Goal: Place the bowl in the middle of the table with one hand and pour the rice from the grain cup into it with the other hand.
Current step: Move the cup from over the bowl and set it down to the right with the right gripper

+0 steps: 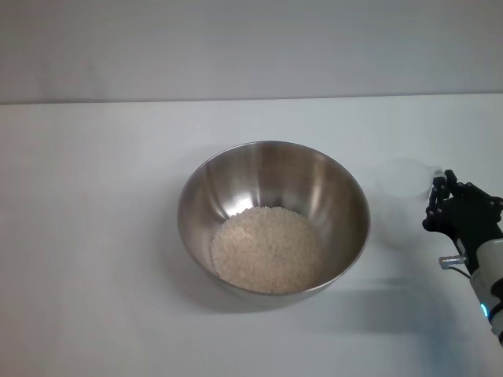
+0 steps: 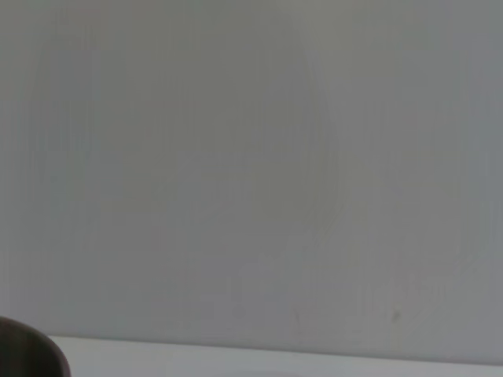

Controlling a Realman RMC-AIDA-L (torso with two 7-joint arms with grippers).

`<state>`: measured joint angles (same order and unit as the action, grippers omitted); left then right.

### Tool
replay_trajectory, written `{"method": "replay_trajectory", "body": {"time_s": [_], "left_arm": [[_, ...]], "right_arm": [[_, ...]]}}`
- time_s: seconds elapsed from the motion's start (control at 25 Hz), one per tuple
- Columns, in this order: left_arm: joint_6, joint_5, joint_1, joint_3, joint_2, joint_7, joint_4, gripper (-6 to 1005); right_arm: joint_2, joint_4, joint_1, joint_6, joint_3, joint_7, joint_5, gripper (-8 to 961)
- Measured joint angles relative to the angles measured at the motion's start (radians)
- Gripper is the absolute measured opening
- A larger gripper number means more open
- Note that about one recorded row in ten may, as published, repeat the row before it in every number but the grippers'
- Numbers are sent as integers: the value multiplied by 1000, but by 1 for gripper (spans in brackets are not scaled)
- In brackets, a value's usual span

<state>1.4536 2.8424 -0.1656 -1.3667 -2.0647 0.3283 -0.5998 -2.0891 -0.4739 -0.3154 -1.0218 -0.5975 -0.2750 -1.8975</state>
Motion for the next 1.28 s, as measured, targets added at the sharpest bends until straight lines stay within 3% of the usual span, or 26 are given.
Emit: {"method": "replay_trajectory", "body": {"time_s": [0.84,1.28], "left_arm": [[15,0,3,0,-1,0,-1,826],[15,0,5,0,-1,0,-6,826]], "right_arm": [[3,51,-28,39,15,53,-6,130],[0,30,41,-27,51,53,-7,151]]}}
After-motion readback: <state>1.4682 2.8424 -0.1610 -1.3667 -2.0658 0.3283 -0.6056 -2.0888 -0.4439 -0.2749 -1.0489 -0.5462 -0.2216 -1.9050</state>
